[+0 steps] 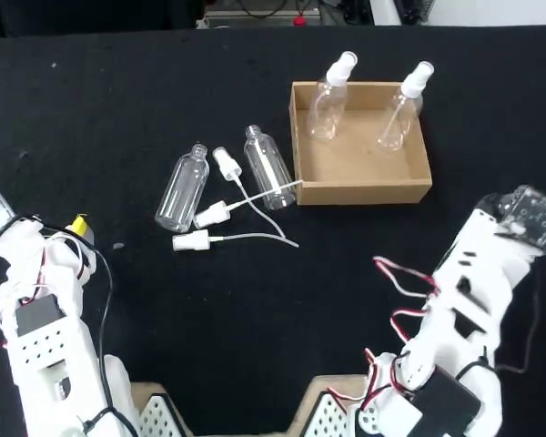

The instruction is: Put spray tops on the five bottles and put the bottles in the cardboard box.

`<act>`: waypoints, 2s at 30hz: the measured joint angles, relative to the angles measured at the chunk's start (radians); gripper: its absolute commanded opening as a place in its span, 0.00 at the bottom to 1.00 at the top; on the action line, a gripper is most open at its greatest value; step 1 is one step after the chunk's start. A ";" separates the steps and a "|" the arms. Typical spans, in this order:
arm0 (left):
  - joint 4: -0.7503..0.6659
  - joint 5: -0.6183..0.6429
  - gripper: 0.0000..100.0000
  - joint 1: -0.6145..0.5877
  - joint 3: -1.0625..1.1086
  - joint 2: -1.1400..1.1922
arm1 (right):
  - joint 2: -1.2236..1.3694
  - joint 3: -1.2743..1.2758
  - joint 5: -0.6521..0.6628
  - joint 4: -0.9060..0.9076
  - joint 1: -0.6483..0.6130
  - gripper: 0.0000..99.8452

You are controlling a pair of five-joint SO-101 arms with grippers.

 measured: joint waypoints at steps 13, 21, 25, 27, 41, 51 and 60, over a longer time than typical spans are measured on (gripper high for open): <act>0.000 0.000 0.23 0.000 0.000 0.000 | 0.000 0.086 0.000 -0.044 -0.014 0.05; 0.000 0.000 0.23 0.000 0.000 0.000 | -0.032 0.170 0.000 -0.052 -0.014 0.06; 0.000 0.000 0.23 0.000 0.000 0.000 | -0.048 0.189 0.000 -0.052 -0.015 0.20; 0.000 0.000 0.23 0.000 0.000 0.000 | -0.049 0.198 0.000 -0.052 -0.015 0.27; 0.000 0.000 0.23 -0.002 0.000 0.000 | -0.029 0.250 0.002 -0.044 -0.021 0.30; 0.000 0.000 0.23 -0.002 0.000 0.000 | -0.178 0.299 0.002 -0.041 -0.021 0.30; 0.000 0.000 0.23 -0.002 0.000 0.000 | -0.562 0.304 0.002 0.396 -0.021 0.30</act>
